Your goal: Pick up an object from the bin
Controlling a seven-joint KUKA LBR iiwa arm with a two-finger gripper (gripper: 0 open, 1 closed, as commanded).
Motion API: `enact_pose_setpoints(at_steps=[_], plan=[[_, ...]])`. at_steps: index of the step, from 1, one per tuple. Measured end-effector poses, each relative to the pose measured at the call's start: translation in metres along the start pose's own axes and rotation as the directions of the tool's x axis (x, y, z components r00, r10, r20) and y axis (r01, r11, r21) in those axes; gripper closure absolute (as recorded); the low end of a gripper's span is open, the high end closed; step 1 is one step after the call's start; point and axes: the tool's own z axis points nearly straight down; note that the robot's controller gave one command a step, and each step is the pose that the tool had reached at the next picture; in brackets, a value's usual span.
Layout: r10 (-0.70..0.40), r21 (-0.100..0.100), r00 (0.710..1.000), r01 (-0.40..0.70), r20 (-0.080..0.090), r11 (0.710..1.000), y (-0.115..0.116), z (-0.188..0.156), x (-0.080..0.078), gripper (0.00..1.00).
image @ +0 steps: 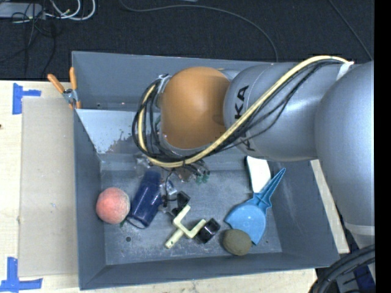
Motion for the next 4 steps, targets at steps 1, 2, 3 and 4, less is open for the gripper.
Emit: enact_pose_setpoints(at_steps=[1,2,3,4], plan=[[-0.147,0.000,0.989,0.147,0.001,0.989,-0.014,0.039,-0.024,0.00],[-0.426,0.000,0.905,0.426,0.000,0.905,-0.006,0.063,-0.018,0.00],[-0.206,0.004,0.979,0.206,-0.005,0.979,0.040,0.079,-0.052,1.00],[-0.205,0.004,0.979,0.205,-0.005,0.979,0.040,0.079,-0.052,1.00]])
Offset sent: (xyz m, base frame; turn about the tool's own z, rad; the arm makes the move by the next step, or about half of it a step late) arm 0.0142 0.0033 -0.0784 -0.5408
